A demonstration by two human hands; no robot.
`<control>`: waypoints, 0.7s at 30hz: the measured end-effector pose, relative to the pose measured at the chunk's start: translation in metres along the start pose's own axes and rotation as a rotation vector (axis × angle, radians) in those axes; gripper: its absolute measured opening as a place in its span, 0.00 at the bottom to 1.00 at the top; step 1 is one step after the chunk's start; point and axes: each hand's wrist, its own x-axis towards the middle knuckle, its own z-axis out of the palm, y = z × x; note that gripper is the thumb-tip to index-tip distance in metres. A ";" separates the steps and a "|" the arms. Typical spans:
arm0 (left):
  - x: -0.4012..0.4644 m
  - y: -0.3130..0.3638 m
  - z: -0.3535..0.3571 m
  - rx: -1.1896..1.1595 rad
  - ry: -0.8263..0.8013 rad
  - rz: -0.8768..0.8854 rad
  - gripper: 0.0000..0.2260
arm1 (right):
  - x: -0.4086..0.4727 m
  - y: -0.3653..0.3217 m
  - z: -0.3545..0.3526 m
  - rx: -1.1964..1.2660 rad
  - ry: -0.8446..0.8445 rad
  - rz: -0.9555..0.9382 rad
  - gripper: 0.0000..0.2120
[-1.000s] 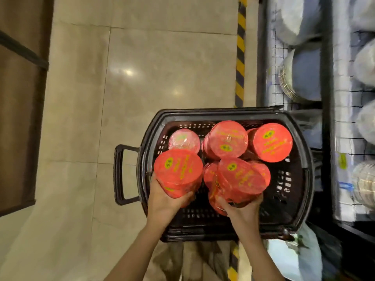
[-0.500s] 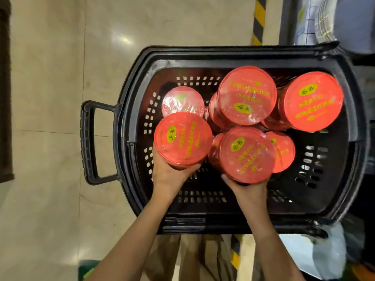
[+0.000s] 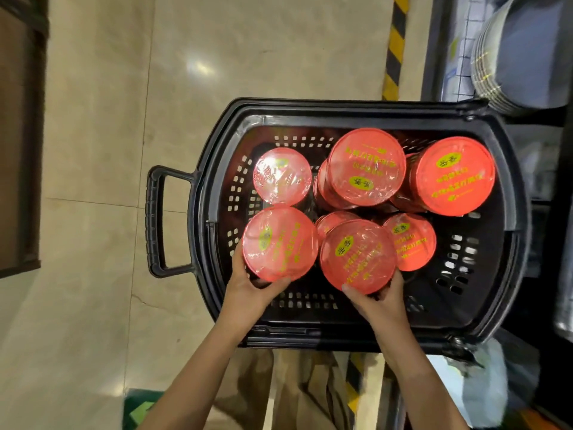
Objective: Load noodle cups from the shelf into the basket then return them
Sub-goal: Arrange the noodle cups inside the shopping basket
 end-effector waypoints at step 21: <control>0.010 -0.002 0.001 -0.248 0.054 -0.020 0.25 | 0.011 -0.014 0.000 0.069 0.129 0.079 0.23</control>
